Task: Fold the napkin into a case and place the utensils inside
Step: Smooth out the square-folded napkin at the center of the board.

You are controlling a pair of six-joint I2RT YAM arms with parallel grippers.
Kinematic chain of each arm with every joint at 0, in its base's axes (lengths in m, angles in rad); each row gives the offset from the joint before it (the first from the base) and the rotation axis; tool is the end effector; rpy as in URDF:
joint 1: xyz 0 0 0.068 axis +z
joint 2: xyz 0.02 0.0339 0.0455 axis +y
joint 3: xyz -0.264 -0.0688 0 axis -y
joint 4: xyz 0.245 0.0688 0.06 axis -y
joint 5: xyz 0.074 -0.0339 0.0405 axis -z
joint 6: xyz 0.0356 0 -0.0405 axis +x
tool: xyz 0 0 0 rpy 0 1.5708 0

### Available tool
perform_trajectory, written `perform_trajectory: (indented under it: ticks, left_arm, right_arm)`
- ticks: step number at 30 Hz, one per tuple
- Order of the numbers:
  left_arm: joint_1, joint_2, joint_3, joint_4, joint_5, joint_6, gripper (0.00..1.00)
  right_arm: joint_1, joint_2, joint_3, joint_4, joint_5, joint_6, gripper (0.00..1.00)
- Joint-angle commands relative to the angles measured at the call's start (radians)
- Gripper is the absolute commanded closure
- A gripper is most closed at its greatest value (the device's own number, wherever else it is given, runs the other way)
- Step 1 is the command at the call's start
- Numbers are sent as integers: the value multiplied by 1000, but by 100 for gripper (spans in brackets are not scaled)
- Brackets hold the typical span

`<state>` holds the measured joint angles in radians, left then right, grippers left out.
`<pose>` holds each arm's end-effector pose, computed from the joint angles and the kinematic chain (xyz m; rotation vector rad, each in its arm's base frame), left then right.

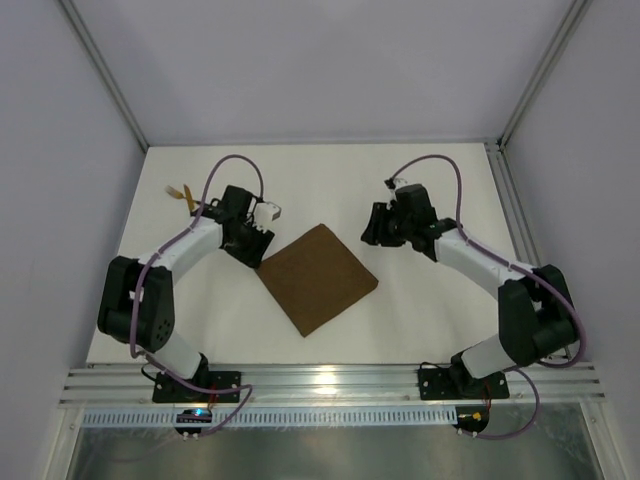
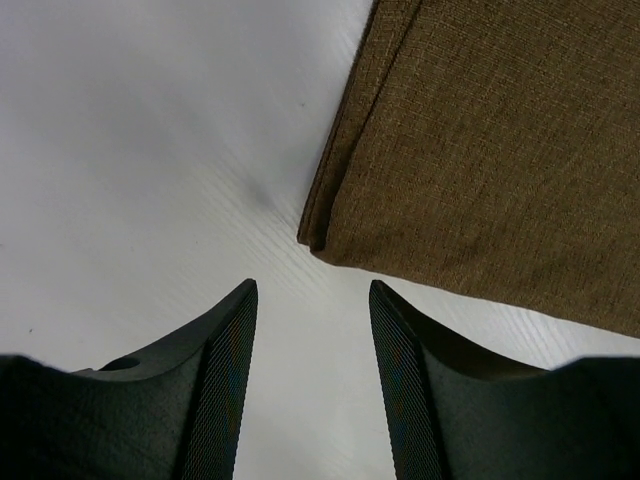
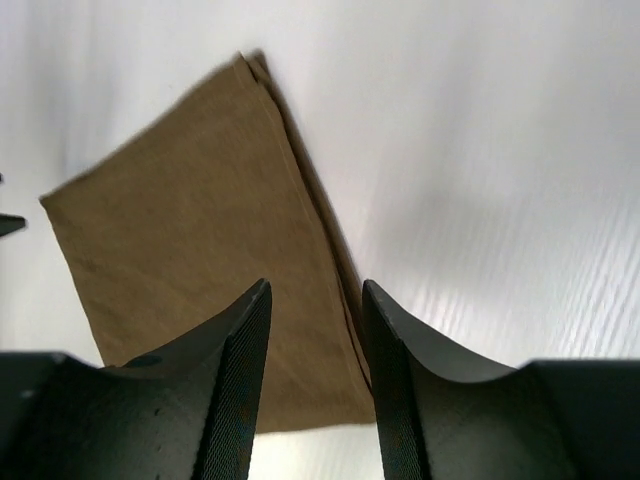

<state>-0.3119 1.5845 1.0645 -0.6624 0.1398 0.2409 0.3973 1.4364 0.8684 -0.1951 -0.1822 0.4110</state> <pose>0.2911 -0.0991 0.2067 0.7872 2.6362 -0.2117 0.2762 0.1229 0.2186 -0.0772 2.3993 0.6046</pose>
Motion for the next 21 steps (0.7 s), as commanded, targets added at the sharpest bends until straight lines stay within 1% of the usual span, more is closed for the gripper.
perform_trajectory:
  ticks: [1,2,3,4,5,6,7,8,9,10,11,12,14,17,21]
  left_arm:
    - [-1,45,25,55,18,-35,49]
    - [-1,54,17,64,24,-38,49]
    - [-1,61,11,67,27,-37,50]
    - [-3,72,8,70,26,-35,50]
    - [-3,75,-3,78,8,-34,53]
    - [-3,78,-8,84,-3,-31,56]
    - [-3,78,-15,92,-9,-29,58]
    - [-3,78,-20,95,-22,-25,64]
    - [-3,78,-32,98,-26,-22,68]
    - [-3,77,-38,101,-34,-17,74]
    - [-3,77,-44,101,-34,-14,75]
    - [-3,77,-55,110,-43,-11,81]
    - [-3,84,-63,115,-48,-3,85]
    - [-3,98,-67,121,-46,3,88]
    - [-3,112,-70,127,-45,3,89]
  right_arm:
    - [11,142,212,-9,-58,-89,55]
    - [14,218,257,-12,-72,-93,55]
    - [18,255,295,-21,-86,-100,55]
    - [29,293,385,-36,-112,-115,55]
    - [35,370,430,-67,-114,-120,55]
    - [40,407,511,-87,-114,-124,55]
    - [47,471,544,-104,-125,-129,57]
    - [52,501,570,-127,-129,-130,57]
    - [57,527,592,-133,-134,-130,57]
    - [63,568,622,-136,-158,-127,58]
    - [66,568,630,-136,-167,-124,58]
    - [69,600,635,-127,-172,-120,58]
    - [77,627,646,-112,-197,-113,58]
    - [83,667,659,-99,-197,-109,58]
    - [84,703,675,-86,-209,-106,64]
